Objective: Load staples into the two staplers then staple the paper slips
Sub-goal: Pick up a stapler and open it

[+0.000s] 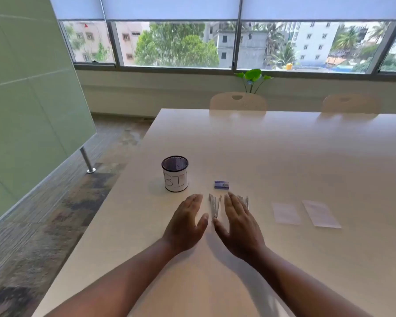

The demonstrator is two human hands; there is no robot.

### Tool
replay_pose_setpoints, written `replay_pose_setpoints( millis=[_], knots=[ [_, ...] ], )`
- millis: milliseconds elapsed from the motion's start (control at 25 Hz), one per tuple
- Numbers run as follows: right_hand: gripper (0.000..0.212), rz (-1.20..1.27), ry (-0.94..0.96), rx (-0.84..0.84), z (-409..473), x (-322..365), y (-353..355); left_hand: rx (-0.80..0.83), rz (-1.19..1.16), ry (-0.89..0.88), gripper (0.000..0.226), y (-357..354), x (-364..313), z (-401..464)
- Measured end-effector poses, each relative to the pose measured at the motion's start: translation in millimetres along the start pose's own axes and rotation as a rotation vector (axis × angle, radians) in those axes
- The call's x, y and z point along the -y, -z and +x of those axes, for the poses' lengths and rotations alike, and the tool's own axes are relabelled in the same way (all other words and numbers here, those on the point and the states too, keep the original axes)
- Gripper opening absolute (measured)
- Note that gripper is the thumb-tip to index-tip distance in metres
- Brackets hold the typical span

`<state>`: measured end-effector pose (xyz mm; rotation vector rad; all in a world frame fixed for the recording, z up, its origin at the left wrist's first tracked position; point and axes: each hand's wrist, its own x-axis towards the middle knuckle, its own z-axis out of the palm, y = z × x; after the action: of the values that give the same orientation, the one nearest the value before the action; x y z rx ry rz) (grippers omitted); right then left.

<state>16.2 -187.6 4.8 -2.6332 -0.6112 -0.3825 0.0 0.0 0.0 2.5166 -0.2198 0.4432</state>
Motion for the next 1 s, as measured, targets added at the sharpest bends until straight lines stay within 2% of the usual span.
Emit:
replay_pose_setpoints(
  millis=[200,440,560,680,840,1000],
  knots=[
    [0.073,0.157,-0.082,0.097,-1.1,1.3,-8.2,0.067,-0.131,0.115,0.066,-1.5,-1.2,-5.0],
    [0.067,0.212,-0.16,0.072,10.3,7.6,-12.2,0.004,-0.174,0.159,0.052,-0.4,-0.1,-4.0],
    [0.075,0.194,-0.191,0.073,21.2,14.6,-17.0,0.0,-0.265,0.218,0.047,-0.6,0.4,-1.0],
    [0.083,0.119,-0.248,0.099,32.6,16.5,-17.4,-0.048,-0.452,0.372,0.041,-0.1,6.7,9.8],
    [0.062,0.08,-0.175,0.119,31.8,15.8,-21.2,-0.059,-0.561,0.467,0.032,-2.2,10.0,17.4],
    [0.055,0.246,-0.125,0.092,28.4,9.5,-22.9,-0.073,-0.507,0.466,0.038,-5.7,5.0,17.5]
  ],
)
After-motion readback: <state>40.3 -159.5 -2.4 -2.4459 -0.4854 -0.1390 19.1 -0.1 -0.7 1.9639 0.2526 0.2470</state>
